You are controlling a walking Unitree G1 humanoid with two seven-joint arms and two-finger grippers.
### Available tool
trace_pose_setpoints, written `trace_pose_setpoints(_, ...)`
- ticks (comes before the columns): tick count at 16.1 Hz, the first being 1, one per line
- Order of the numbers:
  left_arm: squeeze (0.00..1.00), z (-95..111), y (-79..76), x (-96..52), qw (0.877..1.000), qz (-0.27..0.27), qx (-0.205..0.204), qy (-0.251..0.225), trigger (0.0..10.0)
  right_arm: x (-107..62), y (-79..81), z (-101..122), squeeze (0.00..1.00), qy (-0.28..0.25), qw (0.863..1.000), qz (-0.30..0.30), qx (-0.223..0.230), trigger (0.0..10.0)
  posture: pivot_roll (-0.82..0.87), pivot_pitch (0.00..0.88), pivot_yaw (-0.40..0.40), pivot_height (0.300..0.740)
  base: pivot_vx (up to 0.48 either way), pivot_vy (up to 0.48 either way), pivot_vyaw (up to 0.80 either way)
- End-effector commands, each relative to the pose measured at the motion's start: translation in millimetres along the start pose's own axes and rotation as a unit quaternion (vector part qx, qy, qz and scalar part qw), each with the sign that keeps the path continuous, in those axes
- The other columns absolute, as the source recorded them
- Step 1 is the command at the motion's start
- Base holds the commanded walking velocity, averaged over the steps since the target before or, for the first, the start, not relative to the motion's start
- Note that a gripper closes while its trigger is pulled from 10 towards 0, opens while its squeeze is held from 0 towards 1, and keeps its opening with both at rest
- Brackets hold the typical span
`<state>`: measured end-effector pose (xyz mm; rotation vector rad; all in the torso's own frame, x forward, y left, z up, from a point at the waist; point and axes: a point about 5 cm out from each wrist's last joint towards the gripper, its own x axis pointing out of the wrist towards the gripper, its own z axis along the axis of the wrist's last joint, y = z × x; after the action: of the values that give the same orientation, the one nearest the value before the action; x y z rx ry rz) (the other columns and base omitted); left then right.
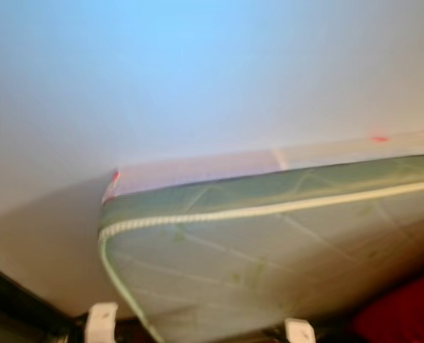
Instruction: Clean up the room
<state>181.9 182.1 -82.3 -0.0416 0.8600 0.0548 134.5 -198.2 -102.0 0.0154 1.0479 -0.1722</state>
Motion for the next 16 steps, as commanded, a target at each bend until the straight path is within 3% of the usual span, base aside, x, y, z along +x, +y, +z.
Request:
trace_pose_setpoints(1,0.00,-62.5,83.1,-38.7,0.993,0.037,-0.010,0.107,10.0,2.7,20.9,14.0,0.00,0.011,0.995,0.101,0.024,10.0,0.00,0.035,0.001,0.740,0.000,0.000,-0.80)
trace_pose_setpoints(4,0.00,-62.7,82.6,-38.6,0.993,0.037,-0.012,0.107,10.0,2.7,20.4,14.1,0.00,0.010,0.995,0.101,0.025,10.0,0.00,0.036,-0.001,0.740,0.000,0.000,-0.76)
trace_pose_setpoints(16,0.00,-62.4,82.7,-38.5,0.994,0.040,-0.017,0.105,10.0,2.7,20.8,15.0,0.00,0.005,0.994,0.101,0.034,10.0,0.00,0.036,0.000,0.740,0.000,0.000,0.00)
